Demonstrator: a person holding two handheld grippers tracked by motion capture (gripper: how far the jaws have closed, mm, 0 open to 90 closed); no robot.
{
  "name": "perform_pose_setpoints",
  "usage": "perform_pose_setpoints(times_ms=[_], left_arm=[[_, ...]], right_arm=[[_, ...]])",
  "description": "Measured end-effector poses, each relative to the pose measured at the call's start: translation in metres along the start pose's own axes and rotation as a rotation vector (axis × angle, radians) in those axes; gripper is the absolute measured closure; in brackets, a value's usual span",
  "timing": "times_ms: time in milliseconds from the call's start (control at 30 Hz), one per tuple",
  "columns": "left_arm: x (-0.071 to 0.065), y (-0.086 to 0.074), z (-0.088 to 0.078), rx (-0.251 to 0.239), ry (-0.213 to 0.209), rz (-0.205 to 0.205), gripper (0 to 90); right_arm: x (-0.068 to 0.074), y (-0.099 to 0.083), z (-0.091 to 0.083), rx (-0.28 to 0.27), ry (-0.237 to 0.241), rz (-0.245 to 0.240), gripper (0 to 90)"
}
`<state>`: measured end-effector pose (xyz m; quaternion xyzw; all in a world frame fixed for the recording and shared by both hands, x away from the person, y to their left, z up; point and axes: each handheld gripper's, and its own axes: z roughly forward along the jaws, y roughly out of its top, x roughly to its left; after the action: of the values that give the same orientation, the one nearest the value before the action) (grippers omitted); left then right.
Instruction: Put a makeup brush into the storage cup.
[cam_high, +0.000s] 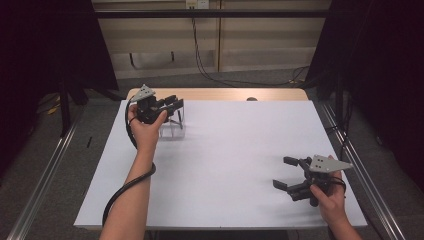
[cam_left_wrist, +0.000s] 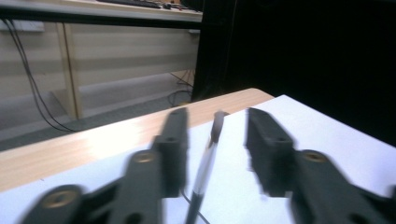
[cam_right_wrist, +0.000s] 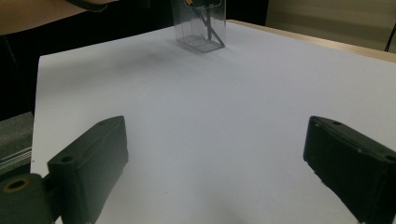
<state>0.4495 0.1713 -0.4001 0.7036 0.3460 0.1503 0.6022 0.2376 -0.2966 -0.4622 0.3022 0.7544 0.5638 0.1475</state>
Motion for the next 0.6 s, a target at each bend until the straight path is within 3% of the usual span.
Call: perform_pose_setpoints(times_ms=[133,200,467,600], left_arm=[[-0.0004,-0.0006,-0.0027,-0.013,-0.005,-0.003,34.9],[-0.0007,-0.0008,-0.0043,-0.012,-0.004,-0.029,25.1],[-0.0032,-0.0056,-0.0077,0.005,-0.023,-0.033,13.3],[-0.0036,-0.0083,-0.0102,0.013,-0.055,-0.036,8.2]], right_arm=[[0.0006,0.0004,0.0002,0.001,0.000,-0.003,6.1],[0.0011,0.0004,0.0002,0.002,-0.001,-0.003,6.1],[0.0012,0.0005,0.0001,0.003,-0.003,-0.004,6.1],[0.0014,0.0006,-0.0001,0.003,-0.001,-0.006,6.1]])
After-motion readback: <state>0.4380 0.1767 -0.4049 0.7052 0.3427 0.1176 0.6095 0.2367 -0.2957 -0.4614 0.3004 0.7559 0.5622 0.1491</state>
